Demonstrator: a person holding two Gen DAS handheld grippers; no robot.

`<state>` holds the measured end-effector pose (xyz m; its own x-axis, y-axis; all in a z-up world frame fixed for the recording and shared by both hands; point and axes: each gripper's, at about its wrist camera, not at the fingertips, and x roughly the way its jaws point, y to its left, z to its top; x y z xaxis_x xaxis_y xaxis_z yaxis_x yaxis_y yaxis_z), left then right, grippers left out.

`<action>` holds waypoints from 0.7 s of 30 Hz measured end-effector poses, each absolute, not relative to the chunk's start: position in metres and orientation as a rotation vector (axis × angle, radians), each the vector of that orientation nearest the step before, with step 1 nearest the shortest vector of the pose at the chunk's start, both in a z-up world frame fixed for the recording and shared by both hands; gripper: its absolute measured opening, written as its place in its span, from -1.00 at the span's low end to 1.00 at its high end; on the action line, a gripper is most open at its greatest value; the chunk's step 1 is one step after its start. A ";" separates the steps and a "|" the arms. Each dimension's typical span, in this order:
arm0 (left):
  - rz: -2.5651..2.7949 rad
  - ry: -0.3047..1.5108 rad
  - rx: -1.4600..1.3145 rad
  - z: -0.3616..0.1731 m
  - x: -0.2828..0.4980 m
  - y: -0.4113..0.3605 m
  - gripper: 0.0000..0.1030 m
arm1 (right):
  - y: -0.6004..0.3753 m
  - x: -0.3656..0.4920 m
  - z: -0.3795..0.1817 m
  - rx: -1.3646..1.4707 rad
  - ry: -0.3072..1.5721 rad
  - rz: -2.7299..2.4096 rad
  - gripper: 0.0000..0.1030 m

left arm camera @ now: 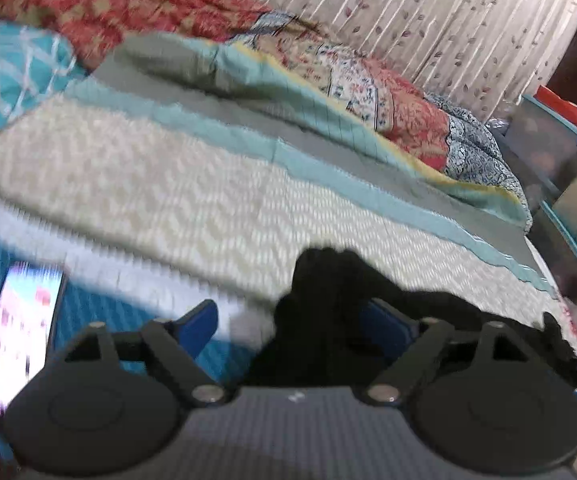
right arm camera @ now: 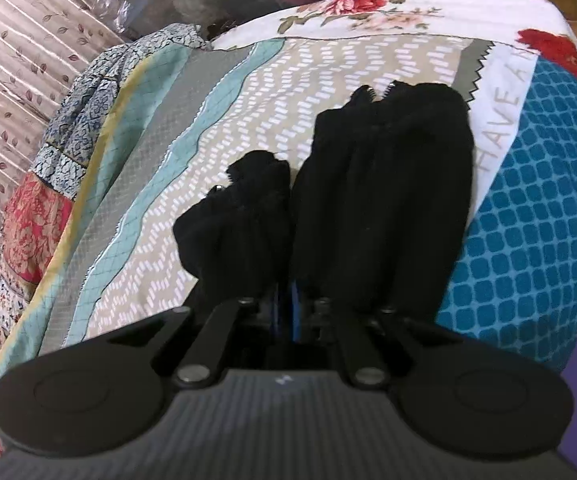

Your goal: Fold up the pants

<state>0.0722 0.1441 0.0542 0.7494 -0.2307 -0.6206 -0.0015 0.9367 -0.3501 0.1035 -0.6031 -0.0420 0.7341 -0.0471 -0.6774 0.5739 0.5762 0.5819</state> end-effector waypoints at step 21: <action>-0.229 0.731 -0.290 0.059 0.160 0.130 -0.76 | -0.531 0.220 -0.026 0.104 0.866 -0.319 -0.41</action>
<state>0.1601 0.1302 0.0586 0.7229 -0.3045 -0.6202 0.1045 0.9355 -0.3376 0.2204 -0.5310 -0.0261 0.6042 -0.2326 -0.7621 0.3167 0.9477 -0.0382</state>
